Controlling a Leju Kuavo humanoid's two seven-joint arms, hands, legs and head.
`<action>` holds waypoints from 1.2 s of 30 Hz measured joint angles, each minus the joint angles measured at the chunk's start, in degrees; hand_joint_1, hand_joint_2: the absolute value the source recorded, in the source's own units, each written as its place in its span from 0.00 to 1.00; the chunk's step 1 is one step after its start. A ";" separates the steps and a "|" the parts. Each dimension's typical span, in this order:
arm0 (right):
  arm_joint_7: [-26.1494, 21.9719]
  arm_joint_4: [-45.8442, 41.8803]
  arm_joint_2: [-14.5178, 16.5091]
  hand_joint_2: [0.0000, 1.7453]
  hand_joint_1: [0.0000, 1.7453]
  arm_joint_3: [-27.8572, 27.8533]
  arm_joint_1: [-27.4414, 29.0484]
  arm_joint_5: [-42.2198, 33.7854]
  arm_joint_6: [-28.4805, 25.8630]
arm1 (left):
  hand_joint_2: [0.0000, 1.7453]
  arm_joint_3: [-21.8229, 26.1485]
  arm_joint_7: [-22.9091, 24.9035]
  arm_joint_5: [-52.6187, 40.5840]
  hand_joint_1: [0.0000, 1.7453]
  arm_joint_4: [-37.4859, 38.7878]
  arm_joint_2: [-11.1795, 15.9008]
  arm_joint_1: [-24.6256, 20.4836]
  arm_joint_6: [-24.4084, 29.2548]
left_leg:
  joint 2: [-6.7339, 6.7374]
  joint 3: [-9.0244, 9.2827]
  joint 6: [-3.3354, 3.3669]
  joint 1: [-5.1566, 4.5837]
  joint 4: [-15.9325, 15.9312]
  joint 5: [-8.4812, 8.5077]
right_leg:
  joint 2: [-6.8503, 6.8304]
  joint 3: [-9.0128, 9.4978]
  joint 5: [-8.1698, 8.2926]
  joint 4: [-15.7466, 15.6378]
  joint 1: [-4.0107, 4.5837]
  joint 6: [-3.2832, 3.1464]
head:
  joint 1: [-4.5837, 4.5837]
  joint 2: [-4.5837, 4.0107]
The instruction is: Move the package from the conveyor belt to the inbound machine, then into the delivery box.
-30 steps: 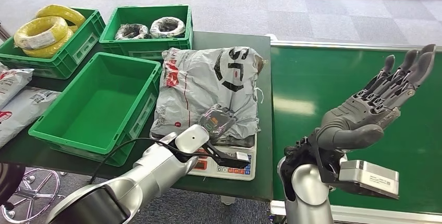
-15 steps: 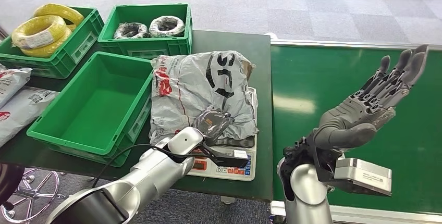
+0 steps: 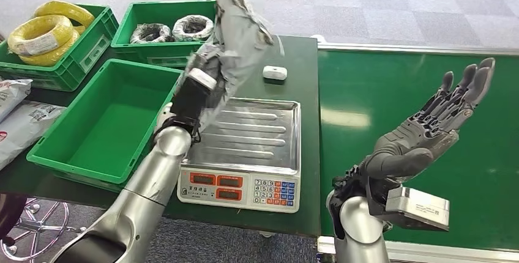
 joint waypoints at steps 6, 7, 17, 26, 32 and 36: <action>-0.01 -0.38 0.00 0.00 0.00 -0.83 0.96 0.77 -0.02 | 1.00 6.20 -1.25 7.71 0.93 -15.86 0.66 4.60 -0.50 | -0.02 -0.17 0.00 0.00 0.00 0.00 | -0.02 -0.12 -0.02 -0.02 -0.01 0.00 | 0.03 0.00; -0.01 -0.50 0.00 0.00 0.00 -0.91 1.16 0.86 -0.02 | 1.00 6.87 -1.64 9.21 0.93 -17.70 0.64 5.32 -0.24 | -0.01 -0.18 0.00 -0.01 0.00 0.00 | -0.02 -0.13 -0.02 -0.02 -0.01 0.01 | 0.03 0.00; -0.01 -2.37 0.00 0.00 0.00 -1.56 3.58 0.92 -0.02 | 1.00 13.78 -2.19 15.92 0.91 -31.78 0.85 12.92 2.00 | 0.00 -0.20 -0.01 0.00 -0.01 -0.01 | -0.01 -0.19 -0.03 -0.02 0.00 -0.01 | 0.03 0.00; -0.01 -2.87 0.09 0.00 0.00 -1.54 4.14 1.00 -0.02 | 1.00 22.72 -0.29 19.14 0.94 -28.05 2.53 9.78 14.96 | 0.02 -0.17 -0.01 0.01 -0.01 0.00 | 0.01 -0.18 0.01 -0.01 0.01 -0.04 | 0.03 0.00; -0.01 -2.86 0.48 0.00 0.00 -1.27 4.35 0.86 -0.02 | 1.00 33.57 -2.67 22.26 0.92 -16.20 6.26 4.61 21.35 | 0.04 -0.16 -0.05 0.05 -0.02 0.03 | 0.04 -0.22 0.01 0.06 0.05 -0.07 | 0.02 0.00; -0.01 -2.86 0.53 0.00 0.00 -1.12 4.40 0.61 -0.02 | 1.00 37.97 -2.84 21.00 0.94 -7.39 9.15 1.28 24.79 | 0.03 -0.21 -0.05 0.04 -0.01 0.03 | 0.03 -0.22 0.00 0.05 0.04 -0.07 | 0.03 0.00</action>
